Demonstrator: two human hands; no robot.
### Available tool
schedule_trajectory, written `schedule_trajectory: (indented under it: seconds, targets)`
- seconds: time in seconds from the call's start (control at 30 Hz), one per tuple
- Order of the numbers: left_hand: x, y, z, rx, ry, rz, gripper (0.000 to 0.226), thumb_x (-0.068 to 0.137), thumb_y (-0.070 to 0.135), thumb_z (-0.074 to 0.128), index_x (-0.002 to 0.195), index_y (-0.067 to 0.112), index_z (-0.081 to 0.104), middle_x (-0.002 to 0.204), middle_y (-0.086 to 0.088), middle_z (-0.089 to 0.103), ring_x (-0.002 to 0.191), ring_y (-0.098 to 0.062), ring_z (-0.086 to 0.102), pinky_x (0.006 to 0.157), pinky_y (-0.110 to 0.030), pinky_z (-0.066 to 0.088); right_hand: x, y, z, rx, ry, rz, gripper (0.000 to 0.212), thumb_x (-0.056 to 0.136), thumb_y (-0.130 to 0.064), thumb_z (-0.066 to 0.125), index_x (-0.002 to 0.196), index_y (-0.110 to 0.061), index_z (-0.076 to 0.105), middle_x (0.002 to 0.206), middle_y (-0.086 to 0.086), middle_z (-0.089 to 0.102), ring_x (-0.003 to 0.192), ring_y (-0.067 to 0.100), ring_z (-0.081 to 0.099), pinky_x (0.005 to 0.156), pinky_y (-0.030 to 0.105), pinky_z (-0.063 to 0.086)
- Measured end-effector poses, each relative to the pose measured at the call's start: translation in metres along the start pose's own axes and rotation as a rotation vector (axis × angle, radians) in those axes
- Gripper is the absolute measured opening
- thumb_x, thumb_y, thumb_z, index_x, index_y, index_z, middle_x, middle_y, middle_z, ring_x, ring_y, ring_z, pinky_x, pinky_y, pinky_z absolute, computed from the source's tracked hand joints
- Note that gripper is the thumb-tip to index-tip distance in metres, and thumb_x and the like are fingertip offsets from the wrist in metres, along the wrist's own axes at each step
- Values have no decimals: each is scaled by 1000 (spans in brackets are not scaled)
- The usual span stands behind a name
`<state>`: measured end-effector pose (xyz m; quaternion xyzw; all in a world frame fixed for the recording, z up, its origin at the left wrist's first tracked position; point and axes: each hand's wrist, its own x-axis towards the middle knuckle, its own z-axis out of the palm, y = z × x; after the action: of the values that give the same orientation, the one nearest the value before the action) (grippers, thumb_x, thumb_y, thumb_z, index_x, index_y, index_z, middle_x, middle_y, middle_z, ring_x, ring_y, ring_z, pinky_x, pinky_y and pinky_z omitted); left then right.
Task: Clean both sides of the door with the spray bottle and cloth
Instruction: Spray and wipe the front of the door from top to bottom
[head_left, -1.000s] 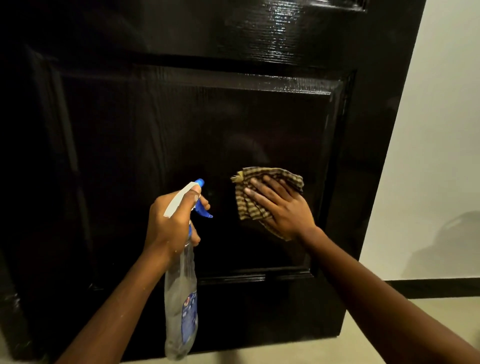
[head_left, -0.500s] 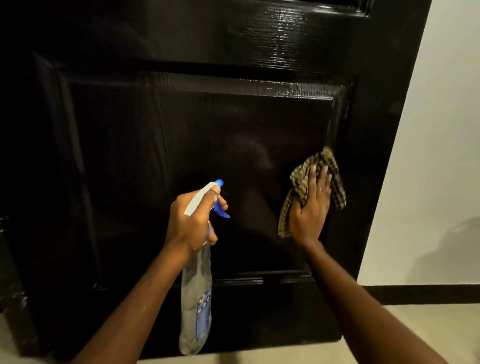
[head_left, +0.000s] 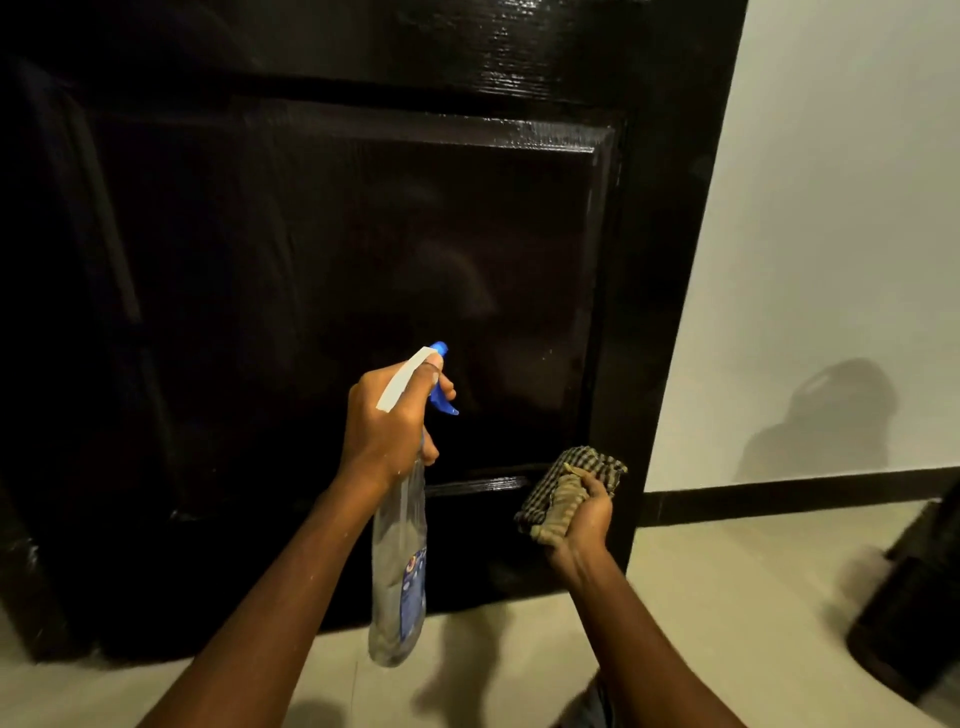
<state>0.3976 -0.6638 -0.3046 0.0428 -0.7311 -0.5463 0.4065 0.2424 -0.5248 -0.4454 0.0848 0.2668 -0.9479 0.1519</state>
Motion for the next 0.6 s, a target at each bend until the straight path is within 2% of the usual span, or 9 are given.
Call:
schedule_trajectory:
  seconds: [0.07,0.13,0.17,0.23,0.3,0.37,0.43,0.47,0.6]
  targets:
    - [-10,0,4,3,-2,-9,43,102,32,49,75,3,67,72,-8,71,33,-28,51,42,-31,43,-10,-7,-6,53,-45,60,46,91,-28,45,46,-21,47,43,-6,44,35,10,46,40,14,42]
    - [-21,0,10,14,-12,-13,45,101,35,50,73,5,68,69,-8,71,33,-27,52,42,-31,43,-18,-14,-13,68,-52,54,33,87,-31,48,56,-20,46,53,-3,46,51,15,49,54,21,51]
    - [-26,-1,14,2,-23,-16,45,99,38,50,73,6,68,71,-8,71,33,-28,52,43,-32,44,-22,-16,-14,68,-57,38,33,89,-32,47,58,-20,47,55,-2,47,55,16,48,59,24,52]
    - [-32,0,22,-26,-44,-27,47,94,44,49,71,7,68,73,-11,72,33,-28,52,43,-33,44,-30,-25,-10,27,-48,18,35,91,-29,50,58,-18,50,58,2,53,58,20,50,65,29,45]
    - [-35,3,31,-32,-51,-27,48,90,46,49,71,7,67,72,-13,71,32,-28,52,43,-33,43,-39,-36,0,-71,-25,-11,25,82,-22,57,59,-20,46,66,5,47,60,23,44,64,31,35]
    - [-35,7,39,-39,-58,-3,46,91,45,49,71,6,66,73,-13,71,32,-27,52,42,-32,42,-49,-45,7,-139,2,-69,20,76,-16,54,63,-22,40,72,2,39,63,20,40,70,32,36]
    - [-34,12,47,-34,-70,31,44,97,39,49,73,5,66,75,-14,71,31,-23,53,41,-30,42,-53,-58,10,-128,33,-121,19,84,-11,47,67,-21,43,74,2,43,66,20,44,85,36,42]
    - [-32,14,52,-32,-76,43,44,99,36,49,75,4,66,75,-14,71,31,-22,52,40,-28,42,-57,-67,12,-129,27,-152,23,89,-9,42,69,-20,45,72,3,46,66,20,47,86,37,43]
    - [-24,15,86,-26,-146,78,44,101,36,47,78,2,66,80,-15,71,33,-18,54,38,-24,42,-69,-106,2,-179,88,-284,26,91,-7,42,68,-17,47,63,4,50,56,20,49,67,30,44]
